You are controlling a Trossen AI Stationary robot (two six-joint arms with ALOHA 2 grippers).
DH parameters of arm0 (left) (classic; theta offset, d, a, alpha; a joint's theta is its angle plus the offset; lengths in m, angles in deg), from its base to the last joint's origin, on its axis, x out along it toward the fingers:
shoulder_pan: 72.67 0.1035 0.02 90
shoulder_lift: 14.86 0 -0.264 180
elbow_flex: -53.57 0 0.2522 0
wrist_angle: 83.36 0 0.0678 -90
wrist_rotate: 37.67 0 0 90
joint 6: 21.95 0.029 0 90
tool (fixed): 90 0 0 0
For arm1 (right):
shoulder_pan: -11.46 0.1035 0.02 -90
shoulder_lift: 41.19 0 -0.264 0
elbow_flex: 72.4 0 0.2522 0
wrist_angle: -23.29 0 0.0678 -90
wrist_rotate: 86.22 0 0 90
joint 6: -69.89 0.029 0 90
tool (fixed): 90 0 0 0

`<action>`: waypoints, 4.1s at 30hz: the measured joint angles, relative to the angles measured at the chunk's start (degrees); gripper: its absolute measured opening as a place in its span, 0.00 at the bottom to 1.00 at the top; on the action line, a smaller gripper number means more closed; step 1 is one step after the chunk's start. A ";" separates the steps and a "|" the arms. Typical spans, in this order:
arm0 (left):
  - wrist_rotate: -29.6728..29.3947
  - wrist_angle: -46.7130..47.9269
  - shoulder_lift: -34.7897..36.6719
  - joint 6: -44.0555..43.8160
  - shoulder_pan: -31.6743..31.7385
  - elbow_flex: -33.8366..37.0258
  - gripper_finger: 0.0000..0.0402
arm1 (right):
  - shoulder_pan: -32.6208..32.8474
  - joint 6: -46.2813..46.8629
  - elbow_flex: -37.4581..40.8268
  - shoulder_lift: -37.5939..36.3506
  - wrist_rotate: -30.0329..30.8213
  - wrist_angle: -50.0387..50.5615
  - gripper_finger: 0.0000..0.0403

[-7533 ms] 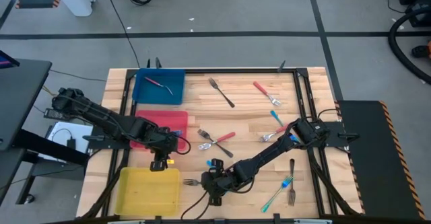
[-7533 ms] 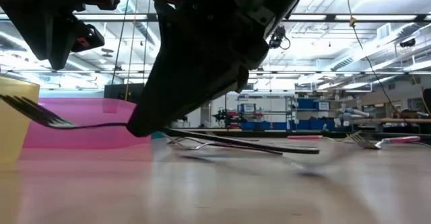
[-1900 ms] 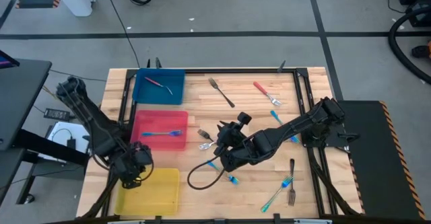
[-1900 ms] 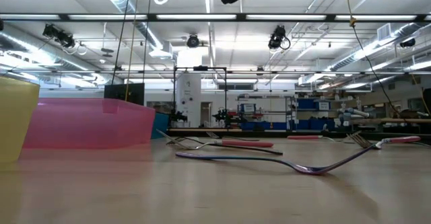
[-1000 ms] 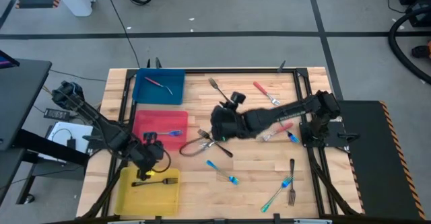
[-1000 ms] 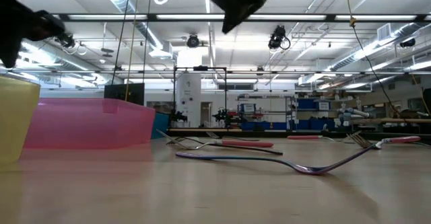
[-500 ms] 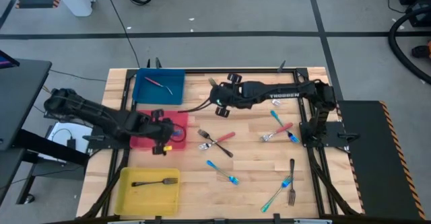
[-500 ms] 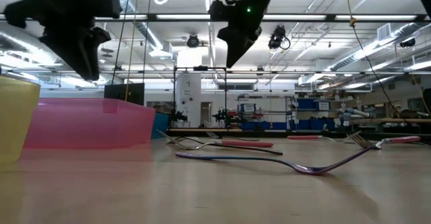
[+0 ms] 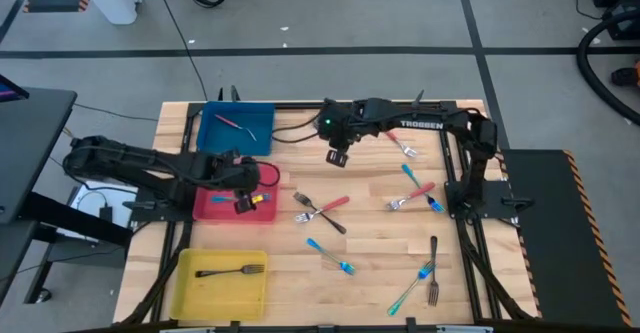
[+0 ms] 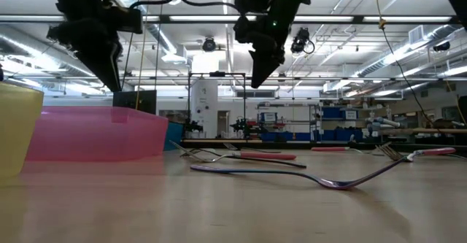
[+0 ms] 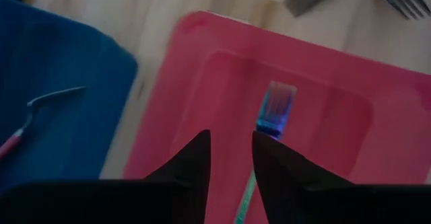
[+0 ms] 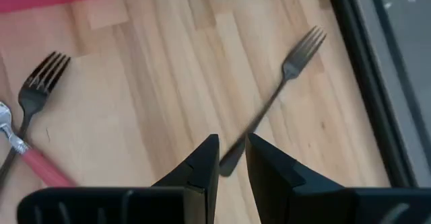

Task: Sort silverware by color (type)
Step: Put the top pink fork into the blue bin

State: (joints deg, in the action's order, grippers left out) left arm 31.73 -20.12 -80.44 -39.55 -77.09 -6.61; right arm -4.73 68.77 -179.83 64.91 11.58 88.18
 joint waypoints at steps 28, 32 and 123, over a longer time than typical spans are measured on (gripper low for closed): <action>-3.30 -12.45 0.00 12.28 24.78 -0.02 0.27 | -15.35 -9.83 0.00 0.00 -0.44 -14.02 0.21; -3.28 -12.47 0.00 12.26 25.64 -0.02 0.27 | -15.95 -12.95 0.00 0.00 0.46 -12.59 0.21; -3.17 -23.62 -0.04 13.31 25.40 -0.04 0.27 | -23.40 -4.00 29.79 -12.11 -8.90 -10.04 0.10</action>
State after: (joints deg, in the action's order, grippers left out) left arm 28.56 -43.73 -80.48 -26.24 -51.68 -6.65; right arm -28.13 64.77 -150.04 52.81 2.68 78.14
